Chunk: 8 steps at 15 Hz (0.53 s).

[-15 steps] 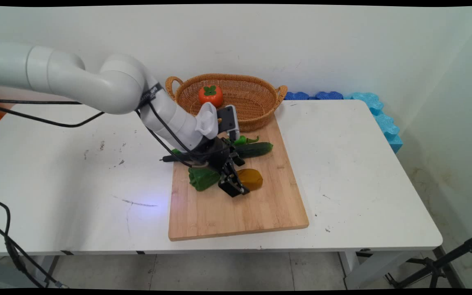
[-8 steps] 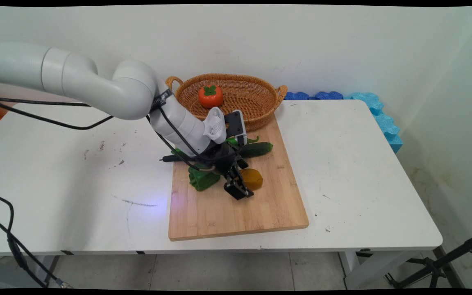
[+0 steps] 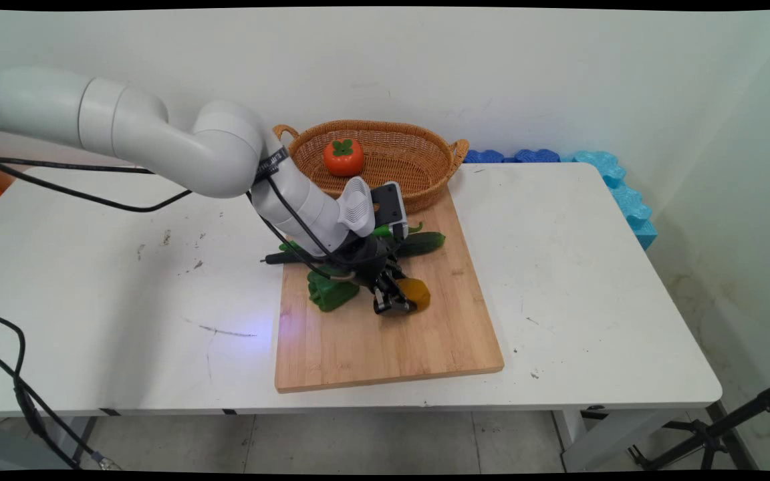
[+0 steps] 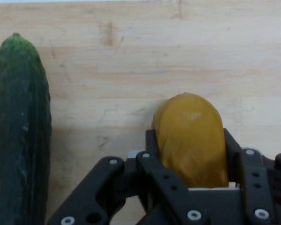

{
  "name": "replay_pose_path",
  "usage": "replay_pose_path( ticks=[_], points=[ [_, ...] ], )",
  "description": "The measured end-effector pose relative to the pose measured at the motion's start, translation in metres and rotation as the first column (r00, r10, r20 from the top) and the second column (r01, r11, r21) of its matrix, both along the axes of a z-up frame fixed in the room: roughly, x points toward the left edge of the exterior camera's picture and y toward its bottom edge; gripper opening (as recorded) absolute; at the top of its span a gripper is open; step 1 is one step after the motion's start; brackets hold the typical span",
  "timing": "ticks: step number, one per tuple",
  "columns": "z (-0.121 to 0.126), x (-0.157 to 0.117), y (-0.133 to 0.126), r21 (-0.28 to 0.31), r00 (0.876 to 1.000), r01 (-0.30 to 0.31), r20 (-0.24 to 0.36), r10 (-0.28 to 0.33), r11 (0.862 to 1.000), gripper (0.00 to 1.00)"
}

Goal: Place the picked object in the vegetable basket

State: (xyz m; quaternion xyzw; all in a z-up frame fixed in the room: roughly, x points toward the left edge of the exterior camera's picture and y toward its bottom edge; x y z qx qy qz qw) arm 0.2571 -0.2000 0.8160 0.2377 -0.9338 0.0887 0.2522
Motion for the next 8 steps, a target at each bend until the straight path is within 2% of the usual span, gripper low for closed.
replay_pose_path(
  ticks=[6, 8],
  points=[
    [0.009, -0.006, -0.003, -0.005, 1.0, -0.005, -0.009, 0.005, 1.0, 0.0],
    [0.017, -0.006, -0.007, -0.009, 0.999, -0.032, -0.021, 0.031, 0.999, 0.0]
  ],
)
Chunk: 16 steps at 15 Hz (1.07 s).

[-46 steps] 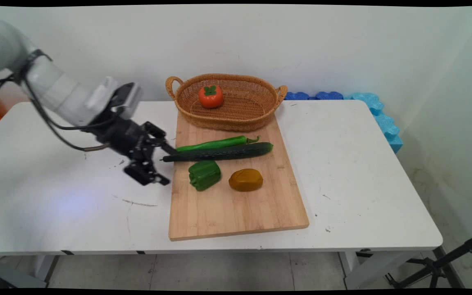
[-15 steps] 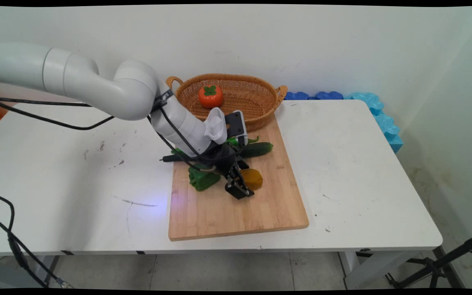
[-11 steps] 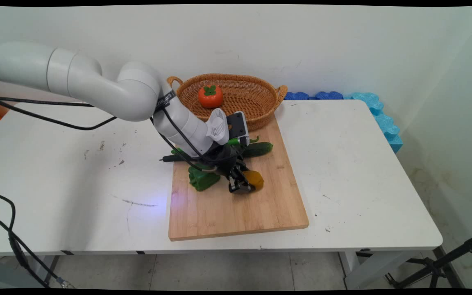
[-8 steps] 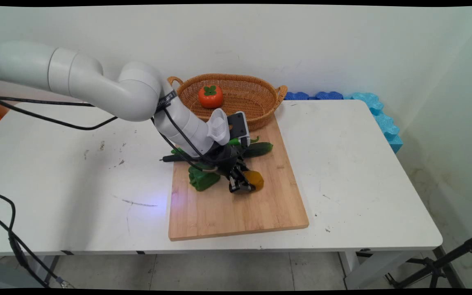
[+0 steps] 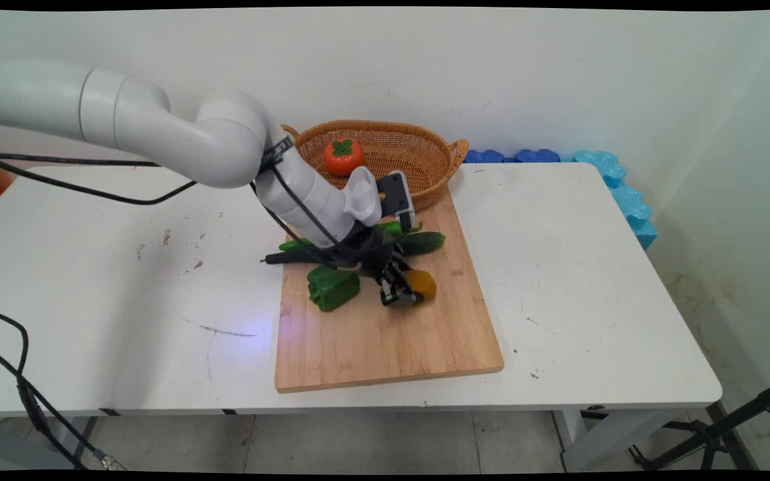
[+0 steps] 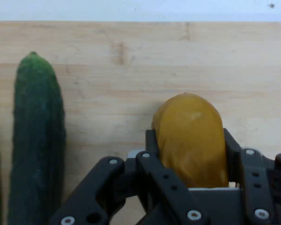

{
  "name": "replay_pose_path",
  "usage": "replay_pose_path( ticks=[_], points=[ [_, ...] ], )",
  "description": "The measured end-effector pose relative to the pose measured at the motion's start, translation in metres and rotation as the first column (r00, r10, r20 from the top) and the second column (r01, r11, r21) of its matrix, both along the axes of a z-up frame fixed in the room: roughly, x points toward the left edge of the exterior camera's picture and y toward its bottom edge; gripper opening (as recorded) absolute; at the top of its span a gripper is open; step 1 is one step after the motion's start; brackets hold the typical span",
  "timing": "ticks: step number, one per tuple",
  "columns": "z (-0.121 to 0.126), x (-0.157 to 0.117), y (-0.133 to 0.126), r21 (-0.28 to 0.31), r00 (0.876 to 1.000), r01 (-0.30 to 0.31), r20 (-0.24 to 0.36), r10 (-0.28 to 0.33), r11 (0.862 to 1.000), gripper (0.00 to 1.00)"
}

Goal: Place the picked object in the vegetable basket

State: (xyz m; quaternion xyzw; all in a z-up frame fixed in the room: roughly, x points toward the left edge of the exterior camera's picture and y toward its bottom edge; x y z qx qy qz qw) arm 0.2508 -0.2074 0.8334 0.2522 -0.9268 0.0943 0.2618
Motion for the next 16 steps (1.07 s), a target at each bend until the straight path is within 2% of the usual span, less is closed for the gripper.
replay_pose_path(
  ticks=[9, 16],
  points=[
    [0.039, 0.013, -0.027, -0.03, 0.99, -0.136, -0.04, 0.135, 0.99, 0.0],
    [0.061, 0.033, -0.057, -0.064, 0.966, -0.256, -0.053, 0.253, 0.965, 0.0]
  ],
)
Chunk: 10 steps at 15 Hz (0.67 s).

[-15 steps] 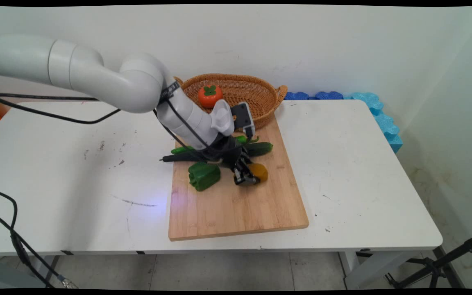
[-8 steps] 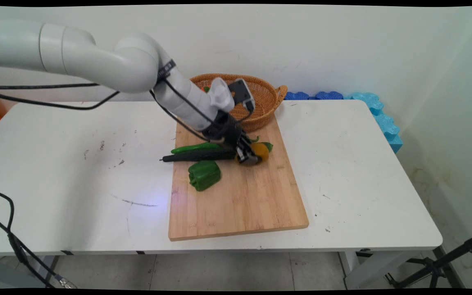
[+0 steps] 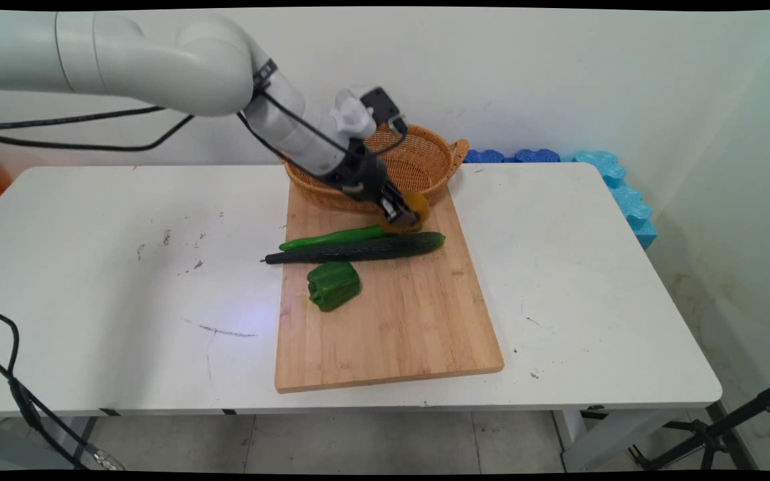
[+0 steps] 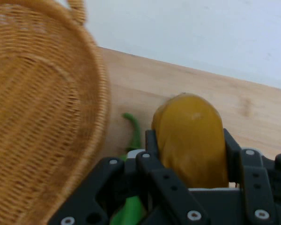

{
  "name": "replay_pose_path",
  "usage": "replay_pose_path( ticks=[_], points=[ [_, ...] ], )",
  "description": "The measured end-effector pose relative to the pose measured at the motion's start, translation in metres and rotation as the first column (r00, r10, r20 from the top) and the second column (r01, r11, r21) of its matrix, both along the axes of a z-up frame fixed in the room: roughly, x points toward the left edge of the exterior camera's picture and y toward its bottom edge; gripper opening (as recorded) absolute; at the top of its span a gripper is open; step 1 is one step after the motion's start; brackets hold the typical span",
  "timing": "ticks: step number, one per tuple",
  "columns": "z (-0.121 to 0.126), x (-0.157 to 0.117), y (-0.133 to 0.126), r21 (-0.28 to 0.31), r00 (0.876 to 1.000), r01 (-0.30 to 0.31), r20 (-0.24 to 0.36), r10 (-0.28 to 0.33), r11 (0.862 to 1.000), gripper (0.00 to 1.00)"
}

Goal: Place the picked object in the vegetable basket

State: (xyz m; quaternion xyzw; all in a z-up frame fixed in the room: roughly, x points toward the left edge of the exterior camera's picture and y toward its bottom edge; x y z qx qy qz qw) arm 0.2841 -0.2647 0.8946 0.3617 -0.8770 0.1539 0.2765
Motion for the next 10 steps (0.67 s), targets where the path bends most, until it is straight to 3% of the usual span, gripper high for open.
replay_pose_path(
  ticks=[6, 10],
  points=[
    [0.009, 0.02, -0.041, -0.048, 0.996, -0.088, 0.015, 0.089, 0.995, 0.0],
    [0.002, 0.03, -0.08, -0.09, 0.994, -0.095, 0.044, 0.1, 0.991, 0.0]
  ],
)
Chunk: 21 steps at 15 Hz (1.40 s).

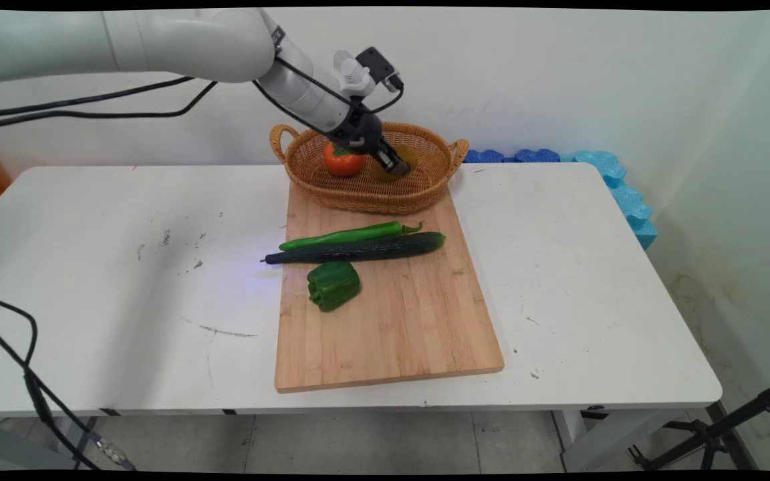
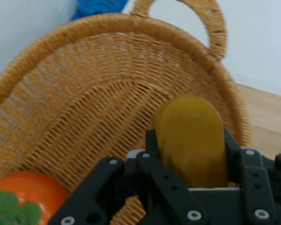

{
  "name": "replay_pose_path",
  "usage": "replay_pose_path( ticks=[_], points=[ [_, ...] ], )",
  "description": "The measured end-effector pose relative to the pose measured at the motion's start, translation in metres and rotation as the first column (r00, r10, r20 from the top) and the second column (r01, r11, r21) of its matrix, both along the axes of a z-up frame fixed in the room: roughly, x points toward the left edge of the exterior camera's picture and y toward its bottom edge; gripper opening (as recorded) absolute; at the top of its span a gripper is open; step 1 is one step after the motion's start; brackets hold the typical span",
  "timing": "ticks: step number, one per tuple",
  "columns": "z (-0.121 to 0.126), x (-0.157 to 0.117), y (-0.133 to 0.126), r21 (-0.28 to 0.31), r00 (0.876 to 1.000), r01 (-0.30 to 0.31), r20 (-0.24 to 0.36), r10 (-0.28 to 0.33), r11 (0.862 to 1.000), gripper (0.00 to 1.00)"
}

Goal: Place the picked object in the vegetable basket

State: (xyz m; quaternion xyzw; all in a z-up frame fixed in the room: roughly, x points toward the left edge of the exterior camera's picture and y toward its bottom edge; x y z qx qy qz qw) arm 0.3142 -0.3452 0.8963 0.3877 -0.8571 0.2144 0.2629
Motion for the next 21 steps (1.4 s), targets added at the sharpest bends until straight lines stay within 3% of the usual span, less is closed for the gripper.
replay_pose_path(
  ticks=[11, 21],
  points=[
    [-0.037, 0.007, -0.064, -0.043, 0.99, 0.118, 0.089, -0.114, 0.992, 0.0],
    [-0.076, 0.007, -0.108, -0.053, 0.962, 0.236, 0.153, -0.226, 0.97, 0.0]
  ],
)
